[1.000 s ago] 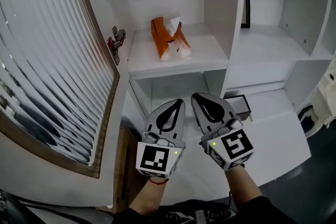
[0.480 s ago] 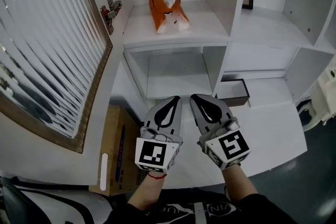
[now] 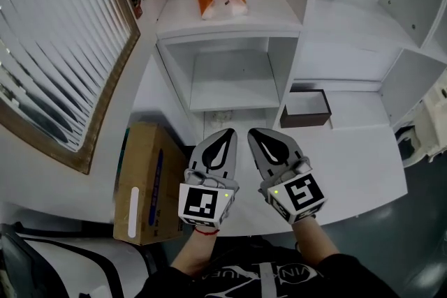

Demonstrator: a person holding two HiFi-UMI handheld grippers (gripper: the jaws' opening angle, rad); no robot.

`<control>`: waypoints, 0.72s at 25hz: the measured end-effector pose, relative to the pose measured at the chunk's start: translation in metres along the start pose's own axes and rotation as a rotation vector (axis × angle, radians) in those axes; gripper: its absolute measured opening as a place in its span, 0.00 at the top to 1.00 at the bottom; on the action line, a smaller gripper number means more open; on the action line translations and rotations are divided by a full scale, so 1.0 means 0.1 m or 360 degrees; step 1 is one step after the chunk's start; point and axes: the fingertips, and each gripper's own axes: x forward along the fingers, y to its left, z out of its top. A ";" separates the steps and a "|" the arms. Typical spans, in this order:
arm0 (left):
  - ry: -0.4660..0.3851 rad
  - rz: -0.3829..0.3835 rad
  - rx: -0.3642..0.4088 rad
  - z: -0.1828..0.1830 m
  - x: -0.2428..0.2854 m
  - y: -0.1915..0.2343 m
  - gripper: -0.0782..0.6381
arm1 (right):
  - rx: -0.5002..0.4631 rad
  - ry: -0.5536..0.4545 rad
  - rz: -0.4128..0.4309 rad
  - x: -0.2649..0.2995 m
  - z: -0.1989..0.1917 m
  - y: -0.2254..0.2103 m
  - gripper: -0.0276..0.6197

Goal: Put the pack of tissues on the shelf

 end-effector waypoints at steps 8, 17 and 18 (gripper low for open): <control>0.0052 0.0019 -0.0037 -0.24 -0.14 -0.12 0.88 | 0.0051 0.0070 0.0085 -0.12 -0.34 0.17 0.95; 0.0079 0.0032 -0.0058 -0.33 -0.21 -0.19 0.88 | 0.0069 0.0058 0.0108 -0.16 -0.39 0.22 0.95; 0.0081 0.0035 -0.0060 -0.34 -0.21 -0.20 0.88 | 0.0069 0.0059 0.0113 -0.17 -0.40 0.22 0.95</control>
